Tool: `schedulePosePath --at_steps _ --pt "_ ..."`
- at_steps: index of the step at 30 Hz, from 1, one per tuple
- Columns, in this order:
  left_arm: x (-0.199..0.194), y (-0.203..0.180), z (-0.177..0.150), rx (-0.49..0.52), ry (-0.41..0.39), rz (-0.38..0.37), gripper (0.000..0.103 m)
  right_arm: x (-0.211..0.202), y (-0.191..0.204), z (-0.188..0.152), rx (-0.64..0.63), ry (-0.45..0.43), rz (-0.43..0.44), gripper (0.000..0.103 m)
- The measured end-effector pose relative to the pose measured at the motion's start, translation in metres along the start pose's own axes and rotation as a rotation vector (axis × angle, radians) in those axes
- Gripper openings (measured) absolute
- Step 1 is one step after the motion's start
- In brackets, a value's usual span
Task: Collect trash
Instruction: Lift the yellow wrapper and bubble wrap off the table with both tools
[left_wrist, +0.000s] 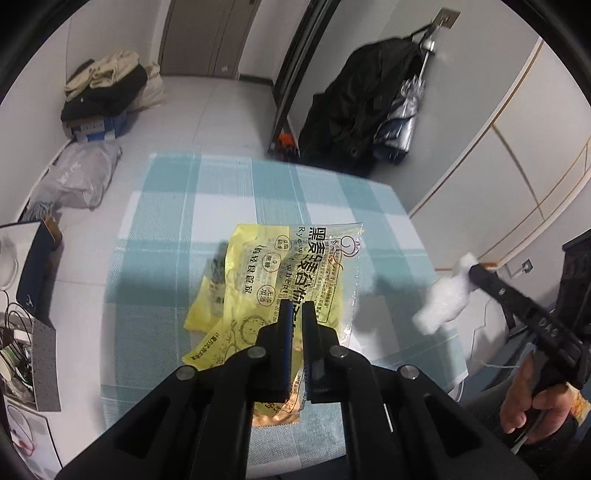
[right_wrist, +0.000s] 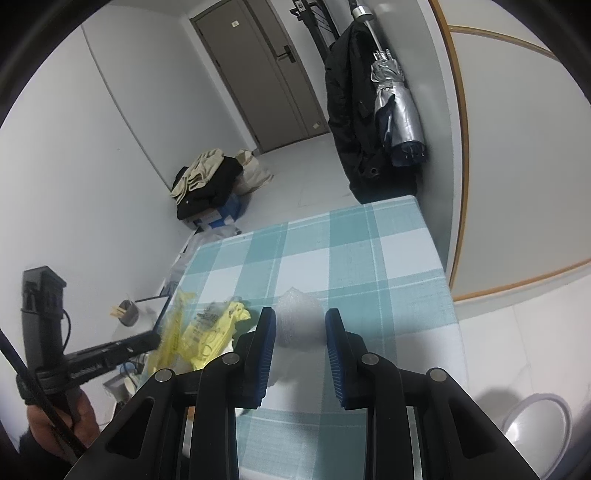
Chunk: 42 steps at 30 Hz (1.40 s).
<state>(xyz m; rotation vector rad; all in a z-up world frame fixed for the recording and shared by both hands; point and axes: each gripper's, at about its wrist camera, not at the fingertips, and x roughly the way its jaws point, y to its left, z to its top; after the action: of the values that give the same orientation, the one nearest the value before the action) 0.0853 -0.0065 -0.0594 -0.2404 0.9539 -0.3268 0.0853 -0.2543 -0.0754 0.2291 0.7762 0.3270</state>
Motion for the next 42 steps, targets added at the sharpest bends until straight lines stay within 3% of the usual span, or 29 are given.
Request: schedulePosePath --at_steps 12,22,32,42 --pt "-0.023 -0.003 0.003 0.036 -0.110 -0.006 0.001 -0.017 0.013 -0.002 -0.028 -0.030 0.030 0.026" --pt "-0.047 -0.006 0.006 0.039 -0.188 -0.036 0.001 -0.054 0.023 0.004 -0.029 -0.087 0.047 0.026" --pt "-0.067 -0.034 0.004 0.099 -0.237 -0.044 0.001 -0.089 0.036 0.005 -0.067 -0.151 0.048 0.026" --pt "-0.083 -0.068 0.009 0.143 -0.284 -0.082 0.001 -0.150 0.022 0.014 -0.058 -0.251 0.052 0.026"
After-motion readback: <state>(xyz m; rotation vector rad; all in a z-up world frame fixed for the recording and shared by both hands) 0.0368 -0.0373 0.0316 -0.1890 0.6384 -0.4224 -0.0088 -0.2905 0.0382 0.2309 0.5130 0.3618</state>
